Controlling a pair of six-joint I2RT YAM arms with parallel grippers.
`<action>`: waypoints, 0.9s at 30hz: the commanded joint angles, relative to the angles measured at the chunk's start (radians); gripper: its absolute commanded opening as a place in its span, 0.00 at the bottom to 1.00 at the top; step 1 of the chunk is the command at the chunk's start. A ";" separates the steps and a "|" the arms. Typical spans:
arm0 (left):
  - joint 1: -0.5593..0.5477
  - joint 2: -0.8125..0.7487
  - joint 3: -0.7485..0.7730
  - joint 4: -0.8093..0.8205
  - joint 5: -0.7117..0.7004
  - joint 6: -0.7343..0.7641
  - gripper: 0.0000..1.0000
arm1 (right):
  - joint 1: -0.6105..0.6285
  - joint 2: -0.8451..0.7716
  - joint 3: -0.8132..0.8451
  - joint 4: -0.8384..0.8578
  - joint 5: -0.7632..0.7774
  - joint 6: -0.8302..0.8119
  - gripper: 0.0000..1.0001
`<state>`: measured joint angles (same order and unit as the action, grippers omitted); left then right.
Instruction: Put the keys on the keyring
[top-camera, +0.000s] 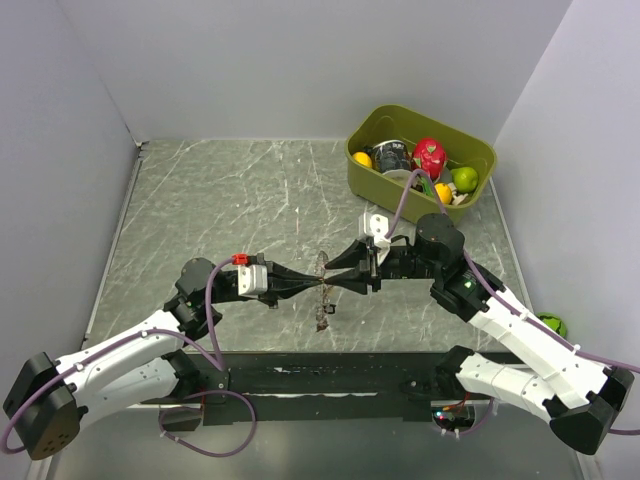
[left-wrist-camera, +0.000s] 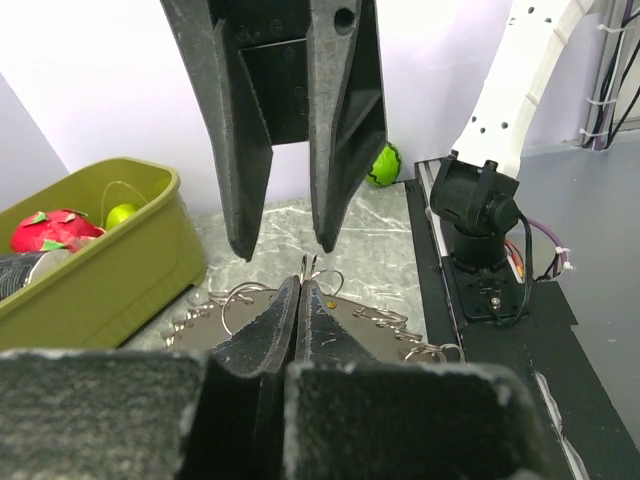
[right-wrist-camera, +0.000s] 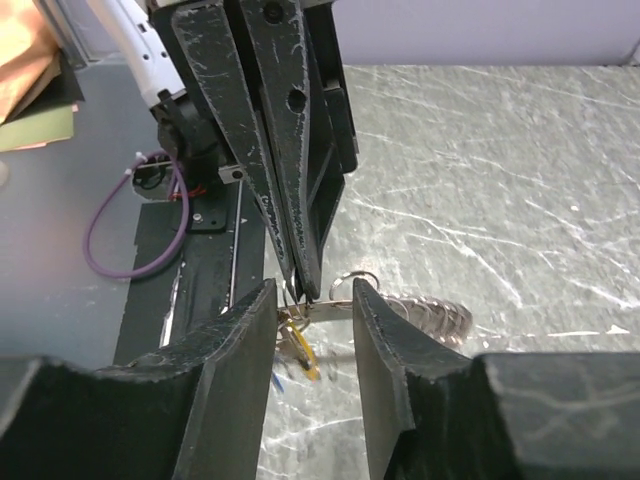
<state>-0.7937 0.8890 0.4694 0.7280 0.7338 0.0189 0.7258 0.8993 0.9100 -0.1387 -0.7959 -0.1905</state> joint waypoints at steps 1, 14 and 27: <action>-0.002 -0.005 0.049 0.059 0.015 0.018 0.01 | -0.003 0.012 0.023 0.042 -0.035 0.007 0.38; -0.001 0.002 0.055 0.067 0.015 0.019 0.01 | -0.002 0.042 0.035 -0.021 -0.045 -0.013 0.15; -0.002 0.025 0.067 0.037 -0.039 0.047 0.01 | -0.002 0.069 0.047 -0.021 -0.019 -0.015 0.00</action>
<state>-0.7910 0.9073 0.4713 0.7017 0.7162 0.0410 0.7258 0.9482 0.9176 -0.1707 -0.8429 -0.2024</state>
